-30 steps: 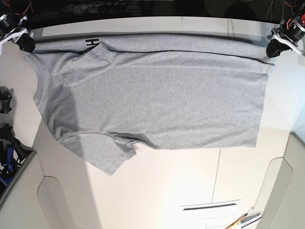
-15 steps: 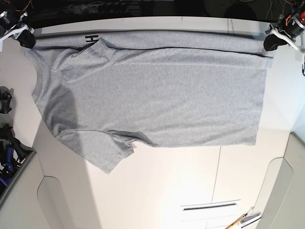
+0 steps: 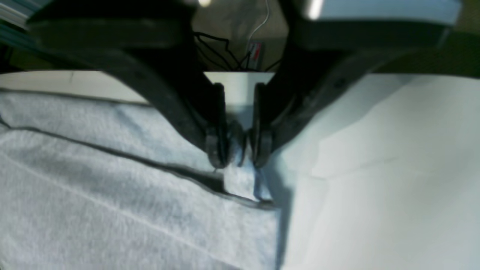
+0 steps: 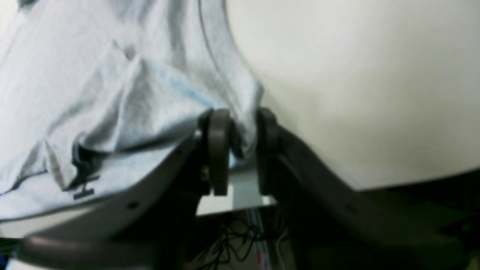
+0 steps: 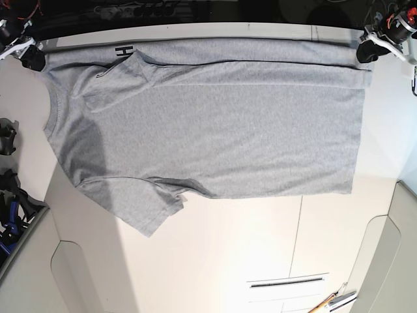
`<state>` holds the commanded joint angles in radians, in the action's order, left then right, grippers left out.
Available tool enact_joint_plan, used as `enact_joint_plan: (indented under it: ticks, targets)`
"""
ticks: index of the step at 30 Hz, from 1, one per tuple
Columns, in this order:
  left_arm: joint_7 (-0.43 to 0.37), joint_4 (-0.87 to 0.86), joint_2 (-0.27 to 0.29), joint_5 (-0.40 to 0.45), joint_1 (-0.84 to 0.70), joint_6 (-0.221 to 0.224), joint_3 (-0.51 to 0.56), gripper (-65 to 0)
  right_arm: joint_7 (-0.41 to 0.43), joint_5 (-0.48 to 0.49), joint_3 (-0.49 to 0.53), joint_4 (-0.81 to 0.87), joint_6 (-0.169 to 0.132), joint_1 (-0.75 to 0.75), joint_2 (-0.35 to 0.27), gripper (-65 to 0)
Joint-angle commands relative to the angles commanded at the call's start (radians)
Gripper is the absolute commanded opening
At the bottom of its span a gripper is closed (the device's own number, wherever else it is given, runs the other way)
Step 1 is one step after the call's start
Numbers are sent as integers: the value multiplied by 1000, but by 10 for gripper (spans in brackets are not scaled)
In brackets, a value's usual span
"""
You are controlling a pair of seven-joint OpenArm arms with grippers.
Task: Fold the T-shirt properly
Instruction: 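Hold the folded edge with both grippers and drag the shirt toward the robot, then release the edge and move both grippers to the opposite shirt edge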
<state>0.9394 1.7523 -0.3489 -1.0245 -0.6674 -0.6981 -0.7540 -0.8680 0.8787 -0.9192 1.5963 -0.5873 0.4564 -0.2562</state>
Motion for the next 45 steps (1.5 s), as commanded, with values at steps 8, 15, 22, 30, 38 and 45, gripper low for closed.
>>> enact_joint_plan:
  ticks: [8, 15, 22, 30, 38, 45]
  targets:
    - [21, 0, 0, -89, -1, 0, -131, -332, 4, -12, -32, 0, 0, -124, -13, -450]
    - [-5, 0, -4, -91, 14, 0, -180, -332, 63, -69, 0, 0, 0, -270, -13, -410]
    - [-12, 0, -26, -99, 88, 0, -190, -257, 145, -217, 141, -11, 2, -430, -13, -410]
    - [-34, 0, -68, -47, 211, 0, -187, -248, 246, -428, 304, -259, 24, -657, -13, -318]
    - [-82, -2, -126, 28, 299, 0, -120, -248, 336, -522, 306, -525, 23, -798, -16, -318]
    - [-135, -116, -168, 153, 476, 32, 73, -248, 349, -560, 306, -592, 23, -813, -16, -318]
